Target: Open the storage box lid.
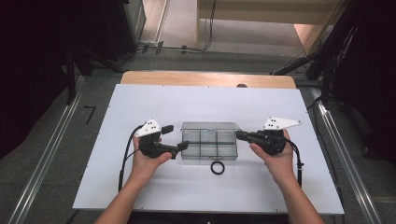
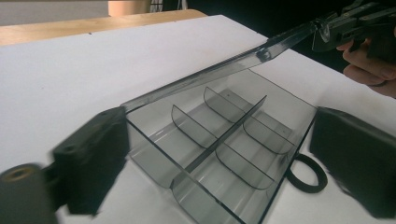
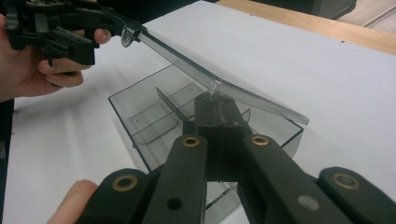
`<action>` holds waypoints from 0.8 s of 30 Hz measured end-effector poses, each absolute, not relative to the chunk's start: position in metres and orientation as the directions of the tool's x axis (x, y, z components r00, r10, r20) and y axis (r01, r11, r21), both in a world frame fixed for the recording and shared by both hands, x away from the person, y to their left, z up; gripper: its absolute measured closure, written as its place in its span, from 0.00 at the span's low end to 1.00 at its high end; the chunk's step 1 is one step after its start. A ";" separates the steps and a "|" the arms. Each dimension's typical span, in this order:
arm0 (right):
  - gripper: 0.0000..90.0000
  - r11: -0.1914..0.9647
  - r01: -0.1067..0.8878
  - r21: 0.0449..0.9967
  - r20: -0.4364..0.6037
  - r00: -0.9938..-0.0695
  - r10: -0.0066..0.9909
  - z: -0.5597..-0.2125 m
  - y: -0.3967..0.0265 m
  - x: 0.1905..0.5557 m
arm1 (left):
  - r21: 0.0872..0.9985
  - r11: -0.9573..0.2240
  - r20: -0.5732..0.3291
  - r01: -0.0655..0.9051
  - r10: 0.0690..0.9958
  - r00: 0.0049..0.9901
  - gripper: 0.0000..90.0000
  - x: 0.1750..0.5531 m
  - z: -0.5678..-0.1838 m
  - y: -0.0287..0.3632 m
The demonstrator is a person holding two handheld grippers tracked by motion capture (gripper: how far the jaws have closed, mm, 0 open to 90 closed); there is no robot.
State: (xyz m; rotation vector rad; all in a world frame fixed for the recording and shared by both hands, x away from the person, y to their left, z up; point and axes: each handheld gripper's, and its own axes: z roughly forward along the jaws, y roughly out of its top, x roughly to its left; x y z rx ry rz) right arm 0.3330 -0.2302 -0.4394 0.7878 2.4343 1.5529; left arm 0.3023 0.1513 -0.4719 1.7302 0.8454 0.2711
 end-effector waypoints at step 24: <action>0.98 0.310 0.355 0.882 0.155 -0.840 0.521 -0.434 -0.228 0.350 | 0.909 -0.120 -0.218 0.400 0.680 0.700 0.26 0.356 -0.482 0.135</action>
